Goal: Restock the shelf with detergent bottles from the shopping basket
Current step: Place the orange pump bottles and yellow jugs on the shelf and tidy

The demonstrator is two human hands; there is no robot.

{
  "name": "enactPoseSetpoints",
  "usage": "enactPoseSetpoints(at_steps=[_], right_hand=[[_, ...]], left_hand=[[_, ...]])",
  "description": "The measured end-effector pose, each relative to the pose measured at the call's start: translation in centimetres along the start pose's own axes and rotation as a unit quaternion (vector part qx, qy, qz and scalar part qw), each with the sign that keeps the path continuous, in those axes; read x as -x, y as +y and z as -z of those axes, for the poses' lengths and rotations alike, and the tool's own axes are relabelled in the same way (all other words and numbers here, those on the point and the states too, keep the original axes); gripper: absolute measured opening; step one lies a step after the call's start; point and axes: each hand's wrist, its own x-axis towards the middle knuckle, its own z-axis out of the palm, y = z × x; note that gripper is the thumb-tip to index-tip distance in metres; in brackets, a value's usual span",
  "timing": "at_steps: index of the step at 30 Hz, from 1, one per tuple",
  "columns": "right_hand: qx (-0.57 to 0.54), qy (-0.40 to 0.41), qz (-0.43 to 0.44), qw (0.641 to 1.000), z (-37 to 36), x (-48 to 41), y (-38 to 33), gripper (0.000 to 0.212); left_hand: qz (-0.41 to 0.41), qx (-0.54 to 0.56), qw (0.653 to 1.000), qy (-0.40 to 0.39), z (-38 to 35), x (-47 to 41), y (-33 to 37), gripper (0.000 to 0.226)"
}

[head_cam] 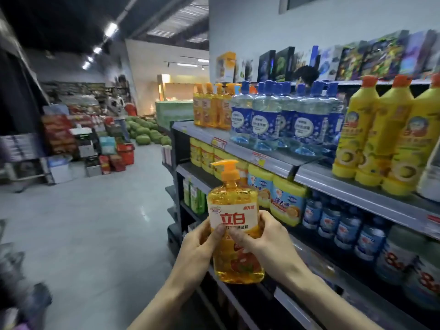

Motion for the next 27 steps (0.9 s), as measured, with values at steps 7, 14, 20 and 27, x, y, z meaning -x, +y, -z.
enactPoseSetpoints(at_steps=[7, 14, 20, 27], right_hand=[[-0.011, -0.031, 0.017, 0.999, -6.5, -8.7, -2.2, 0.072], [-0.006, -0.020, 0.034, 0.999, -13.3, -16.8, -5.8, 0.060], [0.021, -0.010, 0.055, 0.998, -17.0, -23.4, -7.6, 0.068], [0.026, -0.023, 0.091, 0.995, -17.9, -31.7, -6.8, 0.089]], left_hand=[[-0.027, -0.025, 0.999, 0.036, 8.2, -6.4, 0.5, 0.037], [-0.064, -0.017, 0.998, 0.009, 17.7, -13.6, 1.9, 0.040], [-0.085, -0.018, 0.996, -0.009, 23.2, -19.7, 2.6, 0.040], [-0.097, -0.026, 0.995, -0.020, 26.0, -27.5, 1.8, 0.043]])
